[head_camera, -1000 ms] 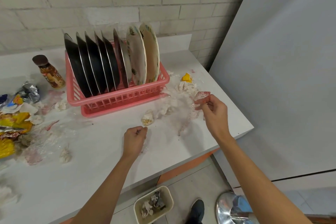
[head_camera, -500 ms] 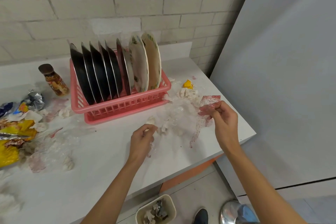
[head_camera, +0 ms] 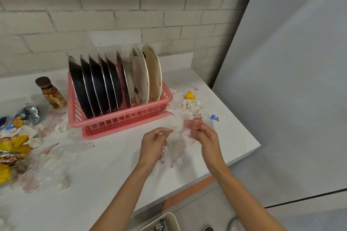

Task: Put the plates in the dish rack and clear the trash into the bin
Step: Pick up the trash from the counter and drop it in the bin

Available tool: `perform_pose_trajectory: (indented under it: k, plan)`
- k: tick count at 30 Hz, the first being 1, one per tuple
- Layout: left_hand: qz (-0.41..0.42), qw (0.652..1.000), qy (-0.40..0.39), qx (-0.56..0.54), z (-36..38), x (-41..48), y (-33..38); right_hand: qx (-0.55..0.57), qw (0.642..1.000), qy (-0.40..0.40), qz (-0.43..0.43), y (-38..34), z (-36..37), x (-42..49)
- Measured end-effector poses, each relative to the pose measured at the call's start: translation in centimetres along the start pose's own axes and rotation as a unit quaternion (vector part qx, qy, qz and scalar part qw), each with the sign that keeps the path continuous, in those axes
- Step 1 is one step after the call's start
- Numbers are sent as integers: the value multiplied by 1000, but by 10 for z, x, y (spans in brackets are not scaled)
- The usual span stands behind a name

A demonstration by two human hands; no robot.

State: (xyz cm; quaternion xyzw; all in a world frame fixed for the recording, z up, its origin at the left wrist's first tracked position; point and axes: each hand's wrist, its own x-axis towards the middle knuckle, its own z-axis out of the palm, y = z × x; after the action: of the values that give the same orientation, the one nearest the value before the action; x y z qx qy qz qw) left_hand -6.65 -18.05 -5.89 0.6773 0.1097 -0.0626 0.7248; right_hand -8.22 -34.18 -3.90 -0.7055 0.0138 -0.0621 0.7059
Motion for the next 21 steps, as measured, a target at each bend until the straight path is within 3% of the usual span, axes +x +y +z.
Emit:
perform_pose_trajectory:
  k: [6,11,17,21]
  plan:
    - [58,997,8,48,18,-18,5,2,996,-67,55,11,30,-7]
    - [77,988,-25,132,24,-25,-6,-46,998,-13,48,10,40,-1]
    - [120,976,-105,151,18,-33,-2,-55,998,-10,19,1,38,8]
    - [145,964,-90,204,16,-38,-5,-36,999,20,7,-1,32,18]
